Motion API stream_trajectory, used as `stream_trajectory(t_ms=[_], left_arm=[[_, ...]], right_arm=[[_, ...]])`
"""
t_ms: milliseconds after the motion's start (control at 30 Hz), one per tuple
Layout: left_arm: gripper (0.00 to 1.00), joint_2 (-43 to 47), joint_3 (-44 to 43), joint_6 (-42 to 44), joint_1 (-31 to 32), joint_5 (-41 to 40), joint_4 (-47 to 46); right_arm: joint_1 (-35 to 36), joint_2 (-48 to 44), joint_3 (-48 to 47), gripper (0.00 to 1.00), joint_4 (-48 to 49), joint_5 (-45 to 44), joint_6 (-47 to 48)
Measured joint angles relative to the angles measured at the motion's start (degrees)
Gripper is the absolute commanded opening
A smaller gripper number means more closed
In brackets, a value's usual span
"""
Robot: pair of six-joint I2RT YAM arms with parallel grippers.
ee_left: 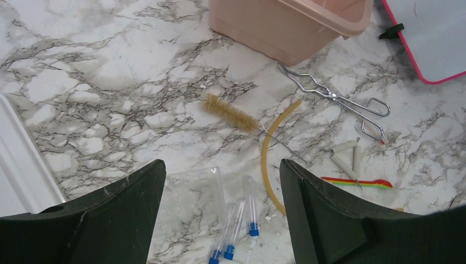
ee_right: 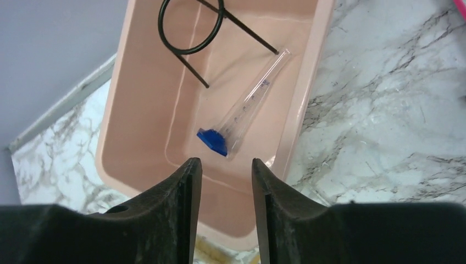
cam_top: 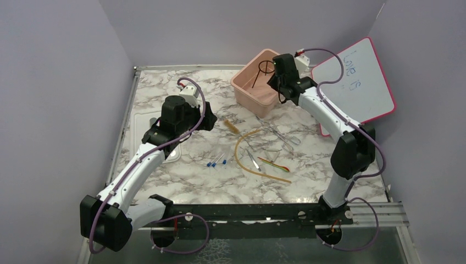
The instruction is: Organize the chemistry lab equipment
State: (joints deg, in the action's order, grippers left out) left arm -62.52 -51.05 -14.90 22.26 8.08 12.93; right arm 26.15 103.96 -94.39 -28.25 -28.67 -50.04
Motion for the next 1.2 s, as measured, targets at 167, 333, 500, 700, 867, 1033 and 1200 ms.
stream_trajectory(t_ms=[167,333,500,700,867,1033,1200], left_arm=[[0.79,0.0,0.0,0.0,0.0,0.0,0.0],[0.79,0.0,0.0,0.0,0.0,0.0,0.0],[0.79,0.0,0.0,0.0,0.0,0.0,0.0],[0.79,0.0,0.0,0.0,0.0,0.0,0.0],[0.79,0.0,0.0,0.0,0.0,-0.2,0.0],[0.79,-0.2,0.0,0.0,0.0,-0.6,0.0],[0.79,-0.8,0.0,0.0,0.0,-0.7,0.0]], right_arm=[[-0.3,-4.8,5.1,0.51,1.3,5.5,9.9],[-1.0,-12.0,14.5,0.52,-0.2,11.4,19.9],[-1.3,-18.6,24.7,0.52,-0.4,16.1,26.4],[-1.4,-19.3,35.0,0.43,2.0,20.9,33.3],[-1.4,-14.4,35.9,0.38,6.1,23.3,37.7],[-1.7,-9.5,35.6,0.39,9.4,23.6,41.0],[-2.4,-4.0,34.4,0.39,9.4,23.6,43.3]])
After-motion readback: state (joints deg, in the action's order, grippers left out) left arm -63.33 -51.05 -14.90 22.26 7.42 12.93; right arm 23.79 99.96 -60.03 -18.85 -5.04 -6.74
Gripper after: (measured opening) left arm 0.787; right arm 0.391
